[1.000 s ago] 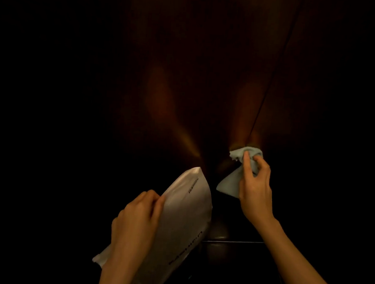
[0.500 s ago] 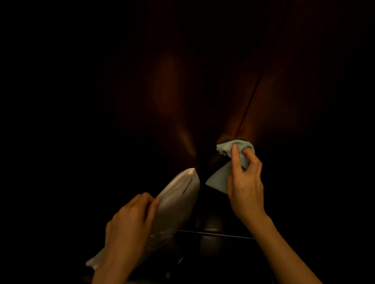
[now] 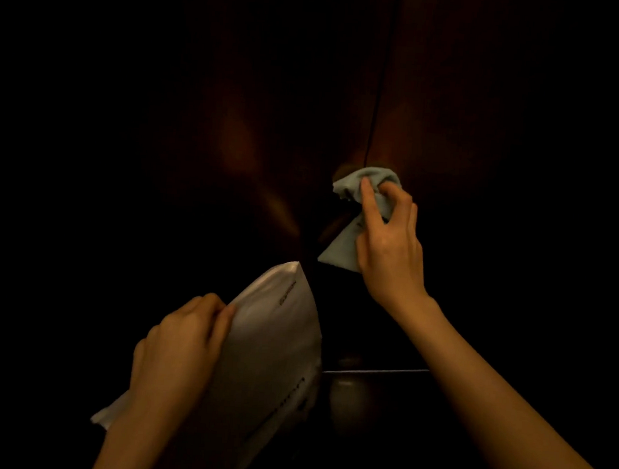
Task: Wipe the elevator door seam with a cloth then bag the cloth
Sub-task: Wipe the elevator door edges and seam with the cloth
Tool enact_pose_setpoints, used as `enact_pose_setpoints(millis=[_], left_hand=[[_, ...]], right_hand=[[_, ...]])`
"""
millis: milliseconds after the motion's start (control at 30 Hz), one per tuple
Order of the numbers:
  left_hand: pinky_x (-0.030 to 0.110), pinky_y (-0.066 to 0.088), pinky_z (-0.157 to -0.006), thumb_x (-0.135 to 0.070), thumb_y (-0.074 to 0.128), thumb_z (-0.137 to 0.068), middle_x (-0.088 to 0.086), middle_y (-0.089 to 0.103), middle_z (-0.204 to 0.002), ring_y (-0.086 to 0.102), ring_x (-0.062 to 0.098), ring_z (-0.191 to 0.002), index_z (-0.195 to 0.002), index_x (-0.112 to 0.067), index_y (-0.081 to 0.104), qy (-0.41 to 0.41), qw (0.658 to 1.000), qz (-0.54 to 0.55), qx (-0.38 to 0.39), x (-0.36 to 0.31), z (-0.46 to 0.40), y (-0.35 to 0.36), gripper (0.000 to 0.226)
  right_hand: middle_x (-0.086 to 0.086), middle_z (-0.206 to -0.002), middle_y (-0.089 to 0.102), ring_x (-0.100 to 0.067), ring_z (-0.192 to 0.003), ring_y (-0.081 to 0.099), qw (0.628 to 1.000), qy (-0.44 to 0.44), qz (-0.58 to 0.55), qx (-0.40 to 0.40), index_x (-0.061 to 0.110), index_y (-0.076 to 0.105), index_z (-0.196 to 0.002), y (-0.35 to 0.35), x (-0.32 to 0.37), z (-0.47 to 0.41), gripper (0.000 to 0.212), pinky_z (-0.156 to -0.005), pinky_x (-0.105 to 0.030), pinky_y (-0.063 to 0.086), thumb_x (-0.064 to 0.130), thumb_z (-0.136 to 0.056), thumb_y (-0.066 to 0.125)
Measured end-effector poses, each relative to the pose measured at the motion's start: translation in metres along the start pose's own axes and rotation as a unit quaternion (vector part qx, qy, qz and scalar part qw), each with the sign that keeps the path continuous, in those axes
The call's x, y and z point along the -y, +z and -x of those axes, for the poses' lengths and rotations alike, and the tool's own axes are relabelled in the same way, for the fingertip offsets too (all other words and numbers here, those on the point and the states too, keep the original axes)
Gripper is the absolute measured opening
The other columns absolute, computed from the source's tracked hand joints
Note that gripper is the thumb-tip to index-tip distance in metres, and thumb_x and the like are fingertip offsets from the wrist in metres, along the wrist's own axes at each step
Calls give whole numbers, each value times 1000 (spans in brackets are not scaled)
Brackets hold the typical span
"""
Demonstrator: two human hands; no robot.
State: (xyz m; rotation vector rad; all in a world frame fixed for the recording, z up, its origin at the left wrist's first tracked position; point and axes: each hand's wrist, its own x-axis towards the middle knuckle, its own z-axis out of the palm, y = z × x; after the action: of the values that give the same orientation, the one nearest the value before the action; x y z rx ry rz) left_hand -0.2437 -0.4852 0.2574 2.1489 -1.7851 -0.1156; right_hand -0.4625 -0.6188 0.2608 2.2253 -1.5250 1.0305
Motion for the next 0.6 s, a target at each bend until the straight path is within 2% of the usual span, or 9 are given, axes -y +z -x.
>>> enact_pose_setpoints(millis=[200, 367, 600], left_hand=[[37, 49, -67, -39, 39, -94, -1, 60, -87, 60, 22, -80, -86, -25, 54, 41, 999, 2, -32, 31, 11, 94, 22], [36, 49, -71, -43, 33, -96, -3, 60, -94, 60, 21, -85, -91, -27, 53, 29, 998, -24, -50, 48, 21, 157, 26], [32, 49, -70, -43, 26, -98, -3, 58, -104, 60, 18, -87, -104, -25, 52, 47, 991, -113, -50, 57, 21, 194, 32]], right_hand=[[-22, -132, 36, -39, -109, 45, 1000, 8, 17, -16, 5, 34, -142, 71, -16, 67, 65, -60, -36, 53, -1, -82, 59], [-23, -134, 37, -40, -109, 45, 1000, 5, 10, -21, 4, 33, -142, 123, -27, 116, 64, -64, -40, 55, 1, -83, 58], [-21, -137, 34, -39, -113, 43, 999, 35, -2, -29, 8, 30, -144, 166, -32, 149, 65, -68, -42, 56, 6, -86, 57]])
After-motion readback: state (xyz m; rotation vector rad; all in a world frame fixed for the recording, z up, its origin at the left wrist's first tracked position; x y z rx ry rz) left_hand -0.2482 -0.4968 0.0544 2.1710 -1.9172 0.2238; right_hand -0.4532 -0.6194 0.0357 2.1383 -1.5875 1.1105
